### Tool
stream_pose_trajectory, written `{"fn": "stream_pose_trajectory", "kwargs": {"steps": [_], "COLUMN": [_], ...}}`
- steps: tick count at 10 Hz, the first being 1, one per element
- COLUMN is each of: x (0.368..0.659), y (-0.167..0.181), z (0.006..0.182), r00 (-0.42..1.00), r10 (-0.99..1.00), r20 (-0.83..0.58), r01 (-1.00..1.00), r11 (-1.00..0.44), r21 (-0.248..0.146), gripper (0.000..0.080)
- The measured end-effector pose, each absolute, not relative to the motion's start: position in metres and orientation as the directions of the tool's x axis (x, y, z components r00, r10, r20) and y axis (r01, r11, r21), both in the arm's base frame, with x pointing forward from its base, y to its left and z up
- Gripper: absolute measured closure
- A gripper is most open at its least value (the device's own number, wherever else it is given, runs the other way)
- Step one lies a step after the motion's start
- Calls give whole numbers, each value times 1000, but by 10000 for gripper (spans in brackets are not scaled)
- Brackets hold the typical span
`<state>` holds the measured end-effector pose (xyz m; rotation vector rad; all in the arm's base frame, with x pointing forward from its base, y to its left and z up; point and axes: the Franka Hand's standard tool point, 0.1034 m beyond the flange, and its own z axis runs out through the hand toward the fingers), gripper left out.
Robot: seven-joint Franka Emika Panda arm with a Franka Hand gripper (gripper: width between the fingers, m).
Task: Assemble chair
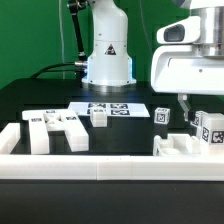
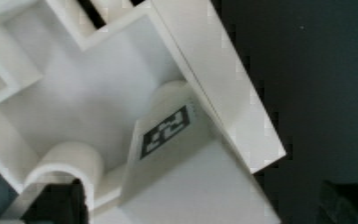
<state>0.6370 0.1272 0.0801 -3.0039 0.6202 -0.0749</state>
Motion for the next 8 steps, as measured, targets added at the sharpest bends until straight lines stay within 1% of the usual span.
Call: {"fn": "stream_pose_trajectory", "kwargs": {"steps": [2,3,4,6,7,8], "x": [637,638,638,638,638,638], "y": [128,126,125,123,123,123], "z": [80,81,81,80,80,80], "r00": [961,988,996,996,997,997], "r10": [-271,-140,-55,55,41,41], "r20": [48,59,64,68,67,67], "r01": [-268,-137,-53,57,44,43], "r11": [-961,-989,-998,-998,-999,-999], "r21": [-68,-52,-40,-28,-29,-29], "gripper": [151,151,151,151,151,264]}}
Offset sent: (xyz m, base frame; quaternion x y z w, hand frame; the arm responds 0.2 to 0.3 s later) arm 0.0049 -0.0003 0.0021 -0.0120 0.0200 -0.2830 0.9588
